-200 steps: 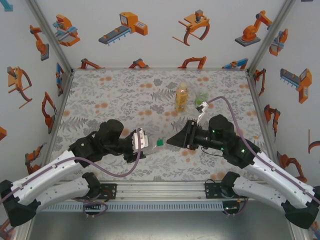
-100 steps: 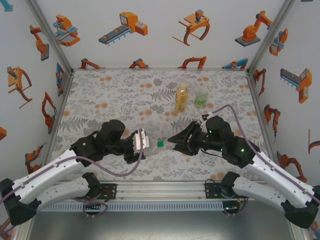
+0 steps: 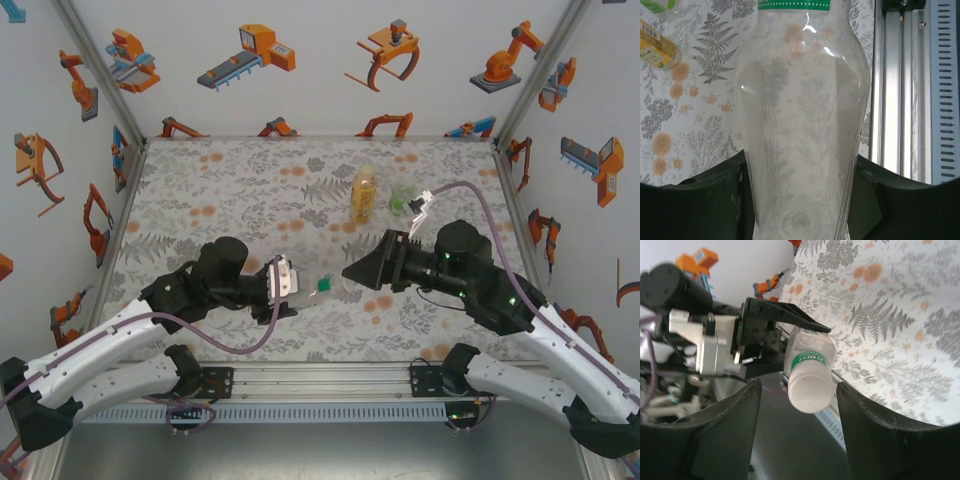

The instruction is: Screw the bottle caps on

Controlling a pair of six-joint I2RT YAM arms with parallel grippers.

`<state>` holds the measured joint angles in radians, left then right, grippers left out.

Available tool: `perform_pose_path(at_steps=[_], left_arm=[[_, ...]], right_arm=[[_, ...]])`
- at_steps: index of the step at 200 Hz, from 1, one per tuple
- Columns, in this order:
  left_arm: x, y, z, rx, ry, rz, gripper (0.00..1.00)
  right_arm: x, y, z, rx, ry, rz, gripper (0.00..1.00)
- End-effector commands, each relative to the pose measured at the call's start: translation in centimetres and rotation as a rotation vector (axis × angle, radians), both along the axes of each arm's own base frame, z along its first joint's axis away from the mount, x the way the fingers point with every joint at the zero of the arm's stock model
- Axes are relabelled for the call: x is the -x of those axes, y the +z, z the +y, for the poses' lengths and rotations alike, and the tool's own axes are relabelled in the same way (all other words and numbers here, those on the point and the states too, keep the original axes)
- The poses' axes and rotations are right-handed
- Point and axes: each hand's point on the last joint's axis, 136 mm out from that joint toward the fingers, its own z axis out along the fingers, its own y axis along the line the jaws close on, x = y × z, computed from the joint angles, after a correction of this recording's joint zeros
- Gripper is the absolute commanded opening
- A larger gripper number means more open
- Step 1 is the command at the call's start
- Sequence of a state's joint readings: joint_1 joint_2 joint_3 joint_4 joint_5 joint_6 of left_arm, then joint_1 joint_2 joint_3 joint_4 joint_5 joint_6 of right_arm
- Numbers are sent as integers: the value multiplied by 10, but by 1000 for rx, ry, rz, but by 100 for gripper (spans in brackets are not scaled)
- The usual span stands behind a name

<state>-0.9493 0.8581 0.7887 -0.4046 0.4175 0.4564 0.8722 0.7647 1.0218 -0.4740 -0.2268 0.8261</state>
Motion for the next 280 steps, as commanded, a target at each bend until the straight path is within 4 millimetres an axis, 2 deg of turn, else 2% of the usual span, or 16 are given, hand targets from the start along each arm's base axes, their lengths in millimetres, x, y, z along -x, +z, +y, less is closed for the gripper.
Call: perform_pose_path(at_steps=[1, 21, 58, 73, 113, 166, 231, 280], left_arm=[[8, 14, -4, 53, -41, 18, 1], [14, 16, -3, 62, -61, 29, 1], [20, 16, 0, 66, -78, 45, 1], [22, 16, 1, 66, -81, 52, 2], [26, 16, 1, 68, -96, 73, 2], [29, 18, 2, 72, -105, 84, 2], [29, 17, 2, 68, -104, 82, 2], [29, 17, 2, 67, -104, 78, 2]], right_arm=[[17, 28, 4, 46, 173, -362, 58], [34, 35, 9, 84, 314, -545, 58], [65, 25, 15, 194, 608, -823, 57], [71, 21, 17, 225, 697, -914, 56], [85, 27, 24, 197, 845, -1111, 56], [81, 20, 35, 185, 884, -1100, 52], [82, 16, 33, 181, 880, -1105, 45], [78, 10, 35, 187, 862, -1070, 45]])
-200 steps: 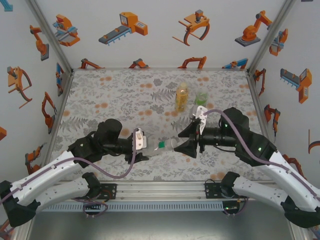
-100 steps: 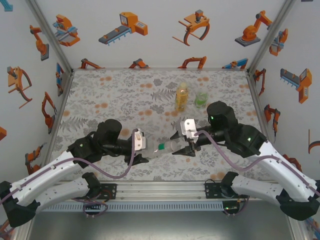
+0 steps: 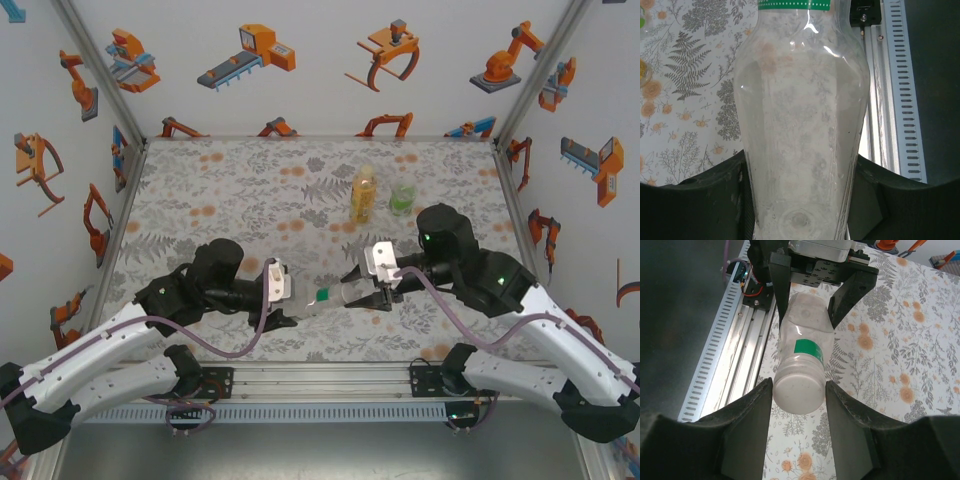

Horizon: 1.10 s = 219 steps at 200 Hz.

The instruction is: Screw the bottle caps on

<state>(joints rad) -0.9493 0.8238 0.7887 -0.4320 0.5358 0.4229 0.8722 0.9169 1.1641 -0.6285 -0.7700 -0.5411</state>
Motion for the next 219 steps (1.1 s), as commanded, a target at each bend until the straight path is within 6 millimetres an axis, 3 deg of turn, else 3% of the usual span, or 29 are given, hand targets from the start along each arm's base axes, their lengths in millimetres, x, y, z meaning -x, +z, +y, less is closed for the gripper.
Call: perform_pose_path(at_steps=[1, 49, 76, 119, 146, 181, 219], left_arm=[[5, 9, 0, 24, -19, 2, 2], [2, 9, 1, 23, -7, -13, 2], [-5, 11, 1, 28, 28, -44, 2], [-20, 11, 0, 26, 84, -102, 2], [-26, 10, -1, 18, 105, -122, 2], [-31, 10, -1, 14, 126, -136, 2], [-32, 10, -1, 19, 131, -140, 2]], right_arm=[[1, 2, 1, -23, 7, 3, 45], [-5, 3, 3, -45, -70, 113, 31], [-23, 4, 0, -52, -248, 276, 23], [-58, -4, -9, -121, -596, 716, 6], [-80, -24, -28, -136, -889, 1052, 0], [-79, -57, -42, -105, -1134, 1500, 0], [-69, -65, -35, -109, -1148, 1786, 0]])
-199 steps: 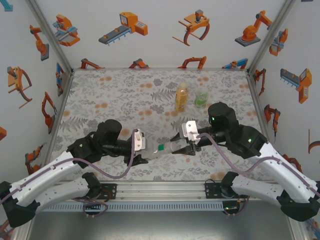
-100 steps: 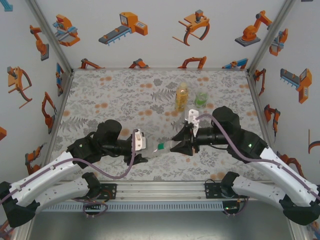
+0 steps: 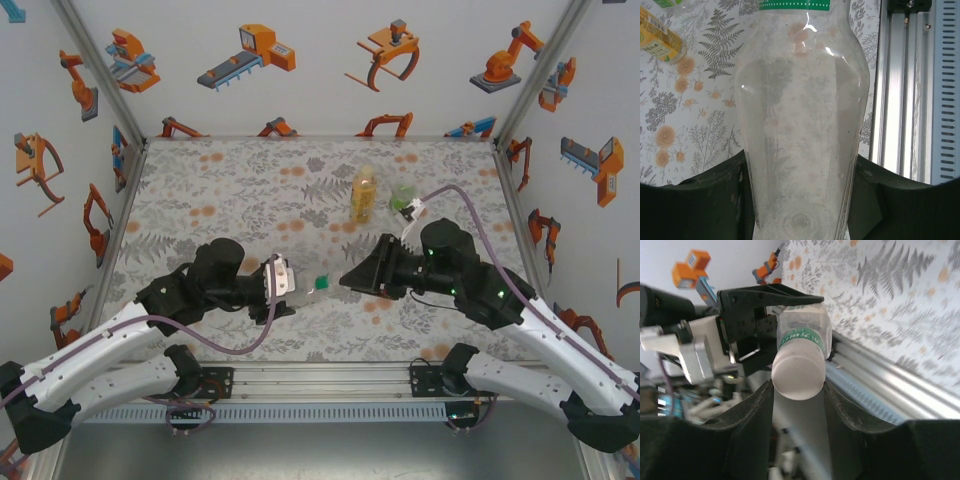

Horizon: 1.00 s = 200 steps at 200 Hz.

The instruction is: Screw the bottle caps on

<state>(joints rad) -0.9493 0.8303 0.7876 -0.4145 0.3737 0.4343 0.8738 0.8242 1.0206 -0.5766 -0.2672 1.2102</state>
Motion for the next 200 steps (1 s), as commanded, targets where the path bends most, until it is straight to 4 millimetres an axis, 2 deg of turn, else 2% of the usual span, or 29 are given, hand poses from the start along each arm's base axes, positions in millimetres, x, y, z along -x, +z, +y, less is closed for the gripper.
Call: perform_pose_path(at_steps=[1, 20, 30, 43, 58, 100, 135, 176, 200], left_arm=[[-4, 15, -5, 55, -6, -59, 2], [-4, 15, -5, 56, -4, -58, 2], [-3, 15, -5, 58, -10, -55, 2], [-2, 15, -6, 56, -13, -50, 2], [-1, 13, -6, 55, -19, -40, 2], [7, 12, -5, 55, -49, -13, 2], [13, 15, -5, 67, -74, 3, 2], [20, 16, -6, 72, -106, 33, 2], [24, 17, -5, 78, -117, 44, 2]], right_arm=[[3, -19, -7, -52, -150, 289, 0], [1, -10, -4, -83, -153, 277, 0], [-1, -6, -4, -80, -149, 257, 4], [-3, 2, -3, -70, -136, 212, 10], [-5, 10, -6, -19, -113, 136, 24], [-9, 33, -14, 157, 17, -155, 43], [-5, 54, -4, 179, 184, -460, 46], [23, 86, 14, 141, 487, -935, 52], [49, 90, 19, 119, 700, -1187, 58]])
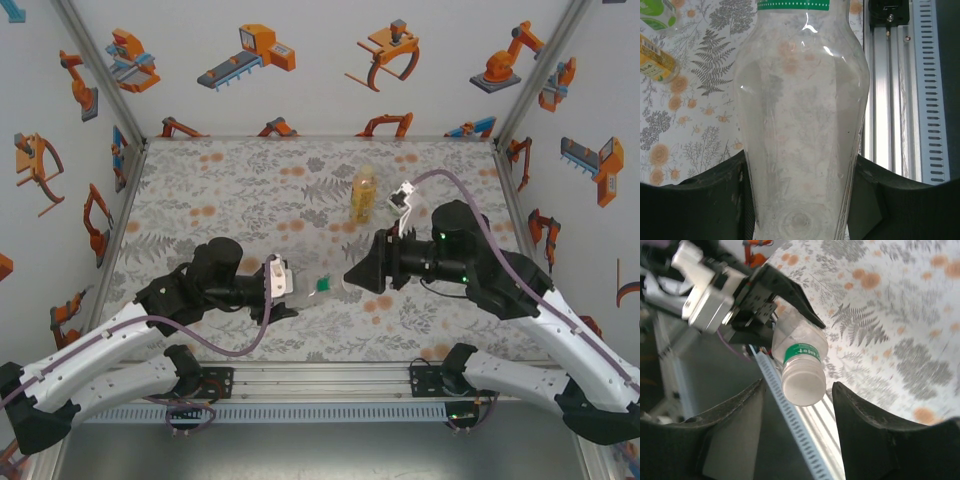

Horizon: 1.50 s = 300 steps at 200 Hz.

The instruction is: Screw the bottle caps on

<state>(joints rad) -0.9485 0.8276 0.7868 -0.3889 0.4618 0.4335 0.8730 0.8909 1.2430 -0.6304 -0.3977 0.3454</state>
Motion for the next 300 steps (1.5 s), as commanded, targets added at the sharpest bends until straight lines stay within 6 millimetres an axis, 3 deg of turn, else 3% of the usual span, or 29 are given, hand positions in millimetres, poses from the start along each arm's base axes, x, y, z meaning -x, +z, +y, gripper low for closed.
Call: perform_pose_path(at_steps=[1, 26, 53, 86, 186, 231, 300], left_arm=[[11, 9, 1, 30, -44, 23, 2], [14, 11, 2, 35, -50, 34, 2], [16, 14, 3, 43, -52, 42, 2], [18, 17, 4, 54, -53, 46, 2], [18, 19, 3, 57, -56, 46, 2], [18, 17, 3, 56, -54, 50, 2], [15, 15, 2, 55, -45, 42, 2]], right_arm=[[32, 19, 8, -10, 304, -386, 58], [51, 16, 9, 15, 485, -561, 62], [53, 10, 11, 32, 544, -649, 64], [51, 2, 17, 39, 575, -647, 64], [48, -13, 22, 39, 581, -634, 51], [45, -16, 23, 34, 559, -621, 41], [25, -18, 30, -6, 380, -398, 9]])
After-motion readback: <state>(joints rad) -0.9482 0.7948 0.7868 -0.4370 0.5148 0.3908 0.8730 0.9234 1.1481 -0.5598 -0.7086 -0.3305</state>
